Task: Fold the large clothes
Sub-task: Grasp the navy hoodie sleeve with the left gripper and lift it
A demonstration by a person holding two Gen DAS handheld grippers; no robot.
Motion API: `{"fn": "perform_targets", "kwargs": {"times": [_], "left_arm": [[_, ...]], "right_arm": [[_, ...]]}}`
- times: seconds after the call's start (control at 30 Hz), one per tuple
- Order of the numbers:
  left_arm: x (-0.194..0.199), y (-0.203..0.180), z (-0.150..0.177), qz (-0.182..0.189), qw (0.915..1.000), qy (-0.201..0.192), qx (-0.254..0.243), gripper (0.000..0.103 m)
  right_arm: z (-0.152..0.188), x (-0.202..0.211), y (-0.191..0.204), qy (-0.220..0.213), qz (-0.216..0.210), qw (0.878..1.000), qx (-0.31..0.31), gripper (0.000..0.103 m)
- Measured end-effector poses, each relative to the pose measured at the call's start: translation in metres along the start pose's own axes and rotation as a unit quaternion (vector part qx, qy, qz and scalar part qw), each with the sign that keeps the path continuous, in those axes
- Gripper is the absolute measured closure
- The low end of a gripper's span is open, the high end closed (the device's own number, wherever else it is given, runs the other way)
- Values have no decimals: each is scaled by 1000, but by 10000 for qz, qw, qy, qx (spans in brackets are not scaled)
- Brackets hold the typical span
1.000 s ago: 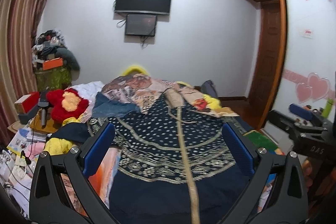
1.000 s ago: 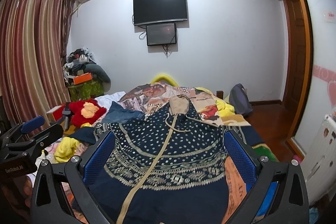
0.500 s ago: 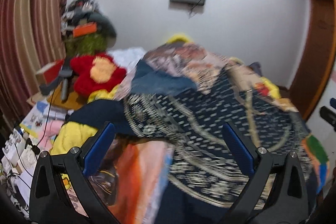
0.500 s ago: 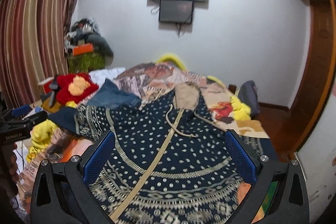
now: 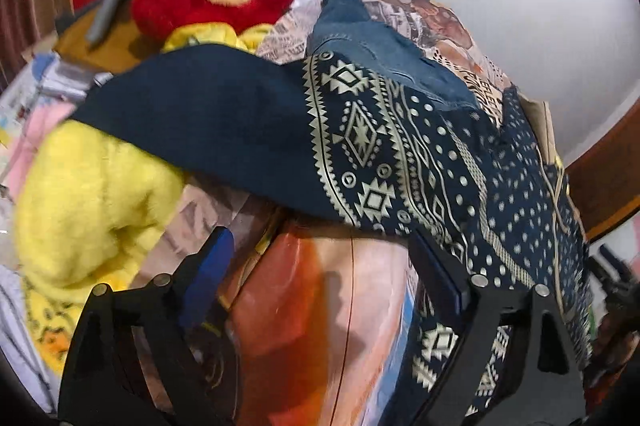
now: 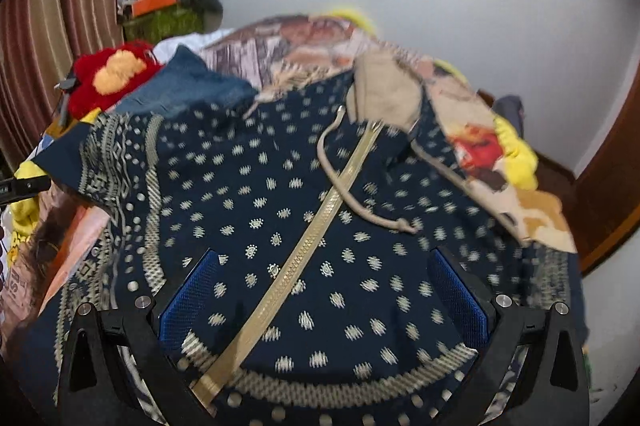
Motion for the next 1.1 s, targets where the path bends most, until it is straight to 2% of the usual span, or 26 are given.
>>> {"fn": "perform_targets", "kwargs": {"times": [0.07, 0.17, 0.2, 0.33, 0.37, 0.4, 0.47, 0.5, 0.57, 0.67, 0.77, 0.9, 1.0, 1.1], "left_arm": [[-14, 4, -6, 166, 9995, 126, 231, 24], [-29, 10, -13, 293, 9980, 264, 501, 29], [-36, 15, -17, 257, 9975, 272, 602, 30], [-44, 32, -35, 49, 9966, 86, 815, 53], [-44, 33, -40, 33, 9964, -13, 851, 56], [-42, 36, -47, -57, 9959, -199, 880, 57], [-42, 40, -57, -304, 9953, -380, 832, 74], [-42, 41, -62, -557, 9944, -482, 759, 78], [-39, 41, -69, -804, 9927, -640, 625, 82], [-24, 34, -79, -1318, 9857, -1026, 240, 90], [-7, 18, -92, -1423, 9809, -1323, -27, 96], [25, -25, -110, -1170, 9777, -1705, -375, 100], [50, -80, -116, -901, 9714, -1989, -927, 101], [63, -135, -110, -557, 9662, -2063, -1441, 101]], "right_arm": [[1, -17, 0, 171, -98, 9998, -78, 0], [1, -31, 1, 313, -337, 9986, -243, 0], [1, -34, 0, 329, -373, 9984, -274, 0], [-1, -42, 2, 390, -483, 9976, -300, 0], [-1, -43, 3, 408, -504, 9975, -296, 0], [0, -43, 4, 427, -520, 9973, -290, 0], [0, -44, 5, 474, -541, 9971, -265, 0], [1, -43, 6, 496, -546, 9969, -259, 0], [3, -41, 6, 523, -560, 9967, -257, 0], [5, -33, 4, 499, -579, 9967, -282, 0], [7, -22, -3, 464, -557, 9969, -317, 0], [11, -7, -17, 411, -497, 9972, -385, 0], [14, 6, -29, 343, -465, 9971, -502, 0], [18, 20, -44, 267, -428, 9967, -638, 0]]}}
Point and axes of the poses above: each gripper's, at about its wrist camera, not at the fingertips, and x roughly against the way its jaws point, y to its left, z to its underside, the point moved 8 cm from there along -x, roughly the way its jaws point, and after that the axes turned 8 degrees about x, right-handed, at the moved point
